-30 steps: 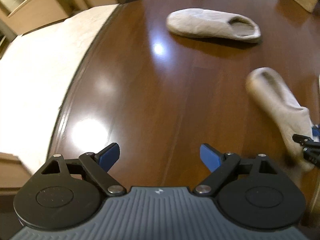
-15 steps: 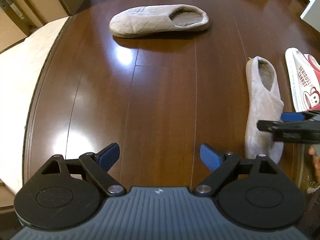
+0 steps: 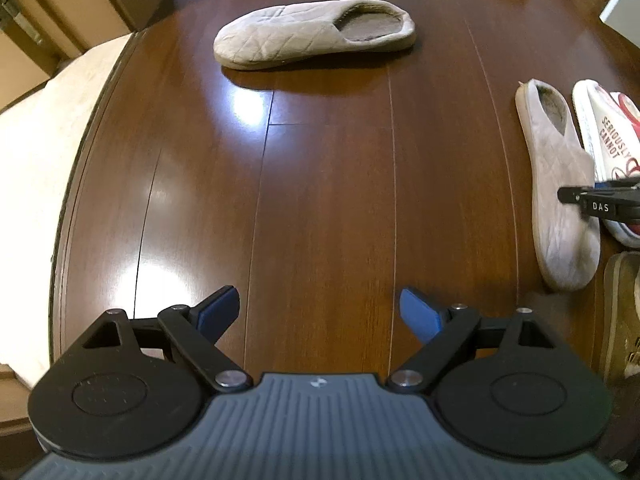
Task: Organize scattered shoes
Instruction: 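Carry the beige slipper with the right gripper and lower it beside the red slippers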
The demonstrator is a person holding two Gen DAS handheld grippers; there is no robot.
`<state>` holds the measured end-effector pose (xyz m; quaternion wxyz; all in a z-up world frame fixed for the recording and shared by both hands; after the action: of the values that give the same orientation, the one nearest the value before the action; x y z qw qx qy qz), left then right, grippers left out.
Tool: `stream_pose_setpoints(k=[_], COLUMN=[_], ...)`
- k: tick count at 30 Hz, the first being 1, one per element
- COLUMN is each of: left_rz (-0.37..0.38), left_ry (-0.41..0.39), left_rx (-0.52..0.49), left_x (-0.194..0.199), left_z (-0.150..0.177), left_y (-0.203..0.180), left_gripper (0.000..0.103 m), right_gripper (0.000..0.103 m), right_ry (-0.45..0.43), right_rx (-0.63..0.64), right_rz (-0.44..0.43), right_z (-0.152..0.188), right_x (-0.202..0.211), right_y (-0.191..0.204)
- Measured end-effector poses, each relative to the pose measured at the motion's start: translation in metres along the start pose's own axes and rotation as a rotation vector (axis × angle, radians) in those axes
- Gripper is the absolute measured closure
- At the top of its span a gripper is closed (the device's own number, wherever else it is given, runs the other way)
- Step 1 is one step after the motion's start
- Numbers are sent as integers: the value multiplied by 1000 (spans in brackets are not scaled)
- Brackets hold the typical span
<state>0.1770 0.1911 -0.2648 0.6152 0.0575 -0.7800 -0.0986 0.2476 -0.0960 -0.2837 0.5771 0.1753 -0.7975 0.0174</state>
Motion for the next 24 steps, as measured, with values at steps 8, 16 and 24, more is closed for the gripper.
stream_pose_setpoints(k=[8, 16, 24], left_rz=[-8, -41, -128], left_ry=[0, -50, -351], left_rx=[-26, -82, -363], left_x=[-1, -7, -29], left_z=[2, -7, -92], left_y=[-2, -5, 0], left_gripper=[13, 13, 13], right_gripper=[81, 24, 9], right_ry=[-38, -135, -407], right_rx=[13, -120, -554], right_rz=[-8, 13, 239], right_z=[-15, -25, 7], right_x=[-7, 40, 142], right_y=[-20, -24, -103])
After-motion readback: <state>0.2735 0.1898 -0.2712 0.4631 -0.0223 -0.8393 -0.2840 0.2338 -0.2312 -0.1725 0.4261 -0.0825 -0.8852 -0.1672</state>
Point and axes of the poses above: each gripper's, at about its wrist camera, not at the fingertips, and x roughly against the way its jaws point, y to its left, z to its underside, the point moved 10 cm from there along -x, roughly the way its jaws point, and after that the axes turned 10 degrees about -z, right-handed, at the moved point
